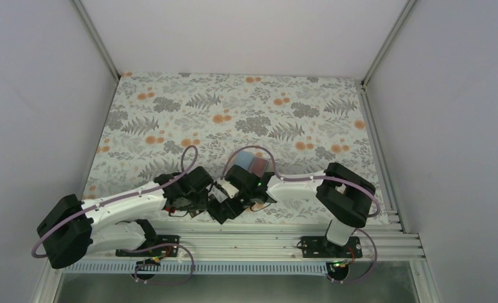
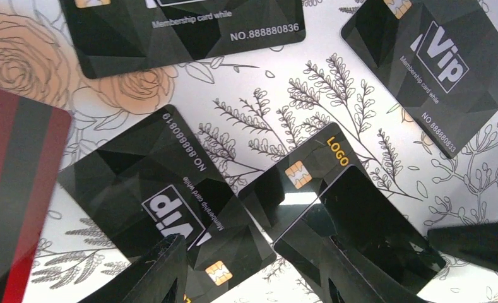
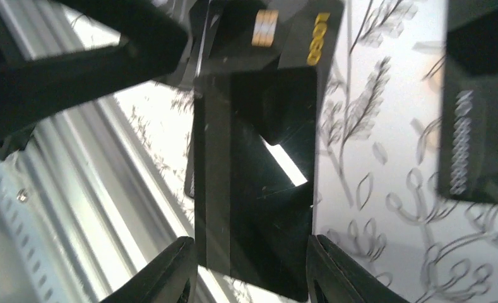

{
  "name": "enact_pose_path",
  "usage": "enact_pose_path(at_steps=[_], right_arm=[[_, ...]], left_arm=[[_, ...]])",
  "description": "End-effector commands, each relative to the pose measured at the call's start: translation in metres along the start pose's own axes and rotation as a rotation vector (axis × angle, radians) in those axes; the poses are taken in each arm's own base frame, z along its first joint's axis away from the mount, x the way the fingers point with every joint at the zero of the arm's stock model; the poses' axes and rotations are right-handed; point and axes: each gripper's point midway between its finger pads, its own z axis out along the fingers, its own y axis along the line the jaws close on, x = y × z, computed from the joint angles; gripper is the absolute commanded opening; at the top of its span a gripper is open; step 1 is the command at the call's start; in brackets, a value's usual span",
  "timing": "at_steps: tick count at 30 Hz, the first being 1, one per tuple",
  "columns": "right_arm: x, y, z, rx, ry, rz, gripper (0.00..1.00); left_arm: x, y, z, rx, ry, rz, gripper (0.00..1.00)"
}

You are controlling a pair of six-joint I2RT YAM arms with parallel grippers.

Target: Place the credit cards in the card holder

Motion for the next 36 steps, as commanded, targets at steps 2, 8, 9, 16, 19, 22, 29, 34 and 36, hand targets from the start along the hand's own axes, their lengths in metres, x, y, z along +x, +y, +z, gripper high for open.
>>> enact_pose_path(at_steps=[2, 8, 9, 16, 19, 22, 29, 34, 36], right_arm=[[0.028, 0.009, -0.003, -0.064, 0.072, 0.032, 0.45], [0.023, 0.037, -0.014, -0.213, 0.044, 0.035, 0.45], [0.023, 0.041, -0.016, -0.235, 0.039, 0.038, 0.45], [0.022, 0.045, -0.03, -0.245, -0.002, 0.101, 0.45], [0.023, 0.036, -0.036, -0.195, -0.028, 0.204, 0.46], [0.033, 0.019, -0.035, -0.122, -0.02, 0.399, 0.46], [0.044, 0.029, -0.047, -0.229, -0.088, 0.682, 0.59], [0.049, 0.044, -0.042, -0.296, -0.097, 0.773, 0.65], [0.051, 0.052, -0.036, -0.327, -0.08, 0.791, 0.65]], left_arm=[[0.001, -0.01, 0.007, 0.027, 0.01, 0.022, 0.52], [-0.003, -0.021, 0.008, 0.049, 0.0, 0.047, 0.52], [-0.005, -0.024, 0.008, 0.057, -0.005, 0.052, 0.51], [-0.015, -0.038, 0.01, 0.085, -0.036, 0.097, 0.51], [-0.022, -0.048, 0.01, 0.109, -0.052, 0.121, 0.51], [-0.026, -0.056, 0.012, 0.124, -0.057, 0.152, 0.5], [-0.025, -0.071, 0.021, 0.159, -0.027, 0.24, 0.48], [-0.014, -0.068, 0.029, 0.172, 0.009, 0.272, 0.47], [-0.011, -0.067, 0.032, 0.173, 0.021, 0.282, 0.47]])
